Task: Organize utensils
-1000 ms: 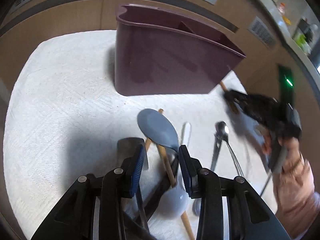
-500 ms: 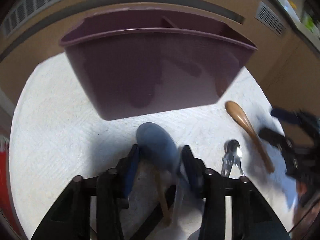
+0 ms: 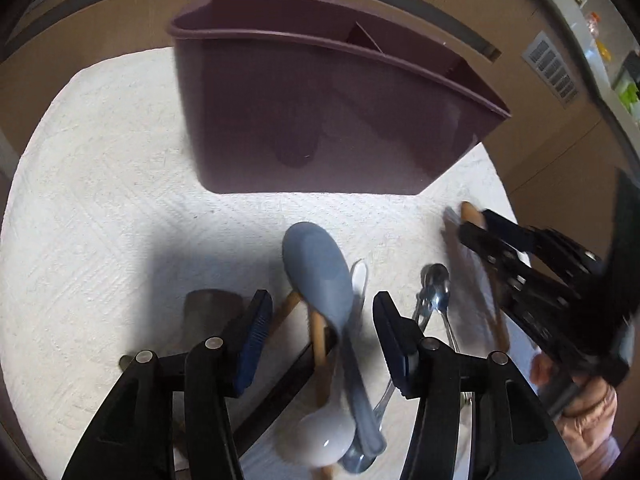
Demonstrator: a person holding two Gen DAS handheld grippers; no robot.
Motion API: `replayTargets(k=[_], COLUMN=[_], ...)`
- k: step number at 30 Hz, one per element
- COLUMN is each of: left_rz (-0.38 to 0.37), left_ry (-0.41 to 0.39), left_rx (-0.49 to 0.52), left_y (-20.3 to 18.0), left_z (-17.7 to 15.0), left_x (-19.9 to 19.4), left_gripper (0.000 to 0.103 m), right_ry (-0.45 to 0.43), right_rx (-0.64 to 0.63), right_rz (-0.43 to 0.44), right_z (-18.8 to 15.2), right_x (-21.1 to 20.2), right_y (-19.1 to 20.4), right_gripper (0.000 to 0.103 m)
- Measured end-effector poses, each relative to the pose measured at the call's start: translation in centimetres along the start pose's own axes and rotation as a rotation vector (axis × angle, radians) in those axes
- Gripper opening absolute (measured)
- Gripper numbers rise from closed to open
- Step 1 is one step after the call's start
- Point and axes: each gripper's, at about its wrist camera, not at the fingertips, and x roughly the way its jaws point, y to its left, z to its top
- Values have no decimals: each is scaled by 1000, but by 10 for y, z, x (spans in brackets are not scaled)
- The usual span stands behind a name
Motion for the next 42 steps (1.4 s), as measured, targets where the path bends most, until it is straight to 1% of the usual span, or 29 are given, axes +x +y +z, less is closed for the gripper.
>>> replayTargets(k=[1,2,3,4,5,6,9,11,13,16,18,19,21,22,26,28,31,32,34,36,39,40,42], left_rz=[18,37,67,101,147,162,114,75,25,-11,-20,-14,-6,-7,-51,-61,-84,-73,-10,37,89,106,116], left_ry=[7,-6,-23,-42,-71,-93,-132,-183,-247,-341,-409,-454,-521,-554,-671,-735,-815,-842,-905,-929,-923,-911,-884], left_rx=[-5,0,27,62,94,113,103,106,112,124,134,145,173,184,218,244,268,269,293,301,295,294,282], left_y=[-1,1,-5,-10,-14,-15,-5,1,6,12,12,13,10,2,-4,-10,-16,-18,-21,-20,-18,-15,-10], left_z=[2,-1,1,1,0,-3,-16,-29,-41,-58,-65,-70,-75,-73,-62,-45,-14,-5,13,28,50,57,64], left_x=[3,0,2,5,6,6,-2,-16,-37,-68,-87,-99,-118,-125,-170,-193,-231,-239,-249,-249,-232,-223,-207], left_gripper=[54,54,53,48,37,37,37,37,37,37,37,37,37,36,35,35,35,35,35,36,36,36,36], right_ry=[-12,-28,-43,-58,-74,-93,-154,-184,-202,-243,-260,-268,-285,-298,-370,-428,-547,-583,-611,-615,-603,-591,-564], right_rx=[1,4,13,25,36,46,64,72,73,54,49,47,42,38,28,17,-3,-8,-3,14,41,48,71], right_rz=[-11,-23,-29,-29,-27,-23,-2,8,21,21,33,42,47,47,49,48,23,17,22,47,35,35,40], right_z=[-1,-4,-6,-8,-8,-8,-10,-11,-10,-13,-15,-16,-16,-15,-3,11,47,61,86,107,126,130,136], right_x=[-6,-14,-23,-31,-38,-44,-69,-84,-90,-106,-110,-113,-120,-124,-147,-163,-194,-201,-203,-195,-168,-158,-138], right_y=[0,0,0,0,-1,-2,-1,3,5,16,22,25,29,32,40,40,41,40,38,34,29,27,24], right_gripper=[27,27,27,27,27,27,27,27,27,27,27,27,27,27,27,27,27,27,27,27,27,27,27])
